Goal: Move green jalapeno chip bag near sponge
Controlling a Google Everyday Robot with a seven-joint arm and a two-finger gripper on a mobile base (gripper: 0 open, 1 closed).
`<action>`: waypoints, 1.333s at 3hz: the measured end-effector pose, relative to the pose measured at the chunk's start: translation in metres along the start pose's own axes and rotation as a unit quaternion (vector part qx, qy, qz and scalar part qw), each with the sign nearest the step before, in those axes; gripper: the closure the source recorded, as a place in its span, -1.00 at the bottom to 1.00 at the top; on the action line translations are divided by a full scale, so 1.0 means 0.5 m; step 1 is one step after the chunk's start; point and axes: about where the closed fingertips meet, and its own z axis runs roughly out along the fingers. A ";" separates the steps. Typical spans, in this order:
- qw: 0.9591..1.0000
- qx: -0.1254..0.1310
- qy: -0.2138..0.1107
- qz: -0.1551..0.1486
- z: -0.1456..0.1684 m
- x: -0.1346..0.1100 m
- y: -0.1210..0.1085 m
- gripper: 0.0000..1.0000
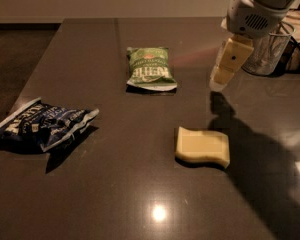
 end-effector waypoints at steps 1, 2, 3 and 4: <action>0.999 0.001 -0.006 0.031 0.067 -0.051 -0.047 -1.00; 0.998 -0.002 -0.008 0.068 0.148 -0.097 -0.089 -1.00; 0.994 -0.020 -0.007 0.106 0.230 -0.135 -0.098 -1.00; 0.990 -0.046 -0.007 0.133 0.290 -0.165 -0.085 -1.00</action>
Offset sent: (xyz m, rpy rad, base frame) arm 0.1246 0.0701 -0.0758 0.0985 0.0536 -0.2146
